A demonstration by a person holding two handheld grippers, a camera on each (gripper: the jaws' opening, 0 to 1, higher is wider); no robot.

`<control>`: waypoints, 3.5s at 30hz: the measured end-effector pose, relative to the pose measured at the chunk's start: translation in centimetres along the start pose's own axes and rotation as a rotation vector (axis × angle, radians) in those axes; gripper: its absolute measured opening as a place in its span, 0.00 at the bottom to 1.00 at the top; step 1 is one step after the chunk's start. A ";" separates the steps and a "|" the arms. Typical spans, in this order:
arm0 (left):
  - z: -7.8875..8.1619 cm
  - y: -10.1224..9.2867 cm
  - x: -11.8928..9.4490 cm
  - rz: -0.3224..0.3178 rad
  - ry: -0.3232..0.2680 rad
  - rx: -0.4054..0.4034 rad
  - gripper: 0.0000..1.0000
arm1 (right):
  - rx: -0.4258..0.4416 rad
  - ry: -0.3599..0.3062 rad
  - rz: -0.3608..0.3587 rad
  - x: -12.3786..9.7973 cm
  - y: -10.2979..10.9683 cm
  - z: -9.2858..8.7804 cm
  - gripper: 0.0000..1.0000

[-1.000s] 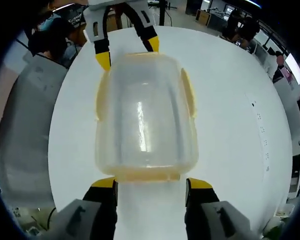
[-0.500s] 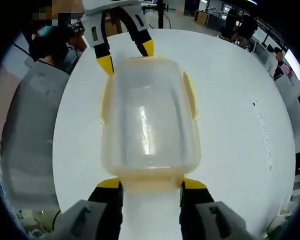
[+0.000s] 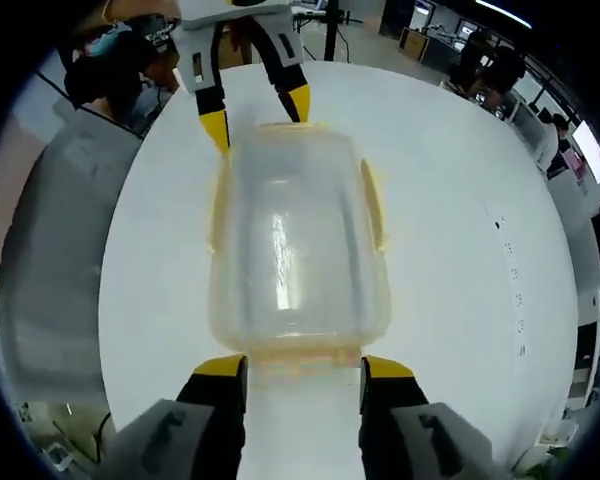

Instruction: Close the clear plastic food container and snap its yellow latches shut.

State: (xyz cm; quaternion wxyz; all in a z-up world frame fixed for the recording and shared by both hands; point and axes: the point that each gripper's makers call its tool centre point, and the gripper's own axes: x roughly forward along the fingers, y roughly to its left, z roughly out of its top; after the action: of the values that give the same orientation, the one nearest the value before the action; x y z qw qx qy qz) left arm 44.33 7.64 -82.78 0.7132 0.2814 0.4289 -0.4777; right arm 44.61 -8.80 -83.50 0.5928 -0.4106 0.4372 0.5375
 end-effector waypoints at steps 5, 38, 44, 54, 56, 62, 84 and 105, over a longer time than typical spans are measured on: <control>0.3 0.3 -0.2 -0.001 -0.014 0.033 0.52 | -0.011 -0.031 0.017 0.2 0.8 0.6 0.68; 0.0 0.0 1.6 0.009 0.012 0.022 0.54 | 0.068 -0.071 0.012 1.6 0.2 2.3 0.72; -0.2 -0.1 1.7 0.016 0.013 0.012 0.51 | 0.071 -0.077 0.014 1.6 0.3 2.3 0.72; -0.5 0.1 1.4 0.068 0.028 0.033 0.42 | 0.101 -0.092 0.017 1.5 0.3 2.4 0.71; -0.5 0.1 1.4 0.078 0.033 0.036 0.42 | 0.101 -0.089 0.017 1.5 0.3 2.4 0.71; -1.0 0.0 1.4 0.072 0.040 0.081 0.39 | 0.082 -0.083 0.014 1.6 0.3 2.4 0.71; 1.4 1.6 1.5 0.013 -0.115 0.187 0.79 | 0.063 -0.067 0.010 1.6 0.3 2.4 0.72; 2.2 0.9 3.4 0.023 -0.070 0.286 0.80 | 0.070 -0.071 0.014 1.7 0.3 2.7 0.72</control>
State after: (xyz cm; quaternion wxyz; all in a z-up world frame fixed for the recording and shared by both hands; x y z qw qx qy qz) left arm 46.55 4.69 -84.76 0.6858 0.3682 0.3281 -0.5353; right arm 44.55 -5.73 -84.40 0.6182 -0.3671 0.4373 0.5402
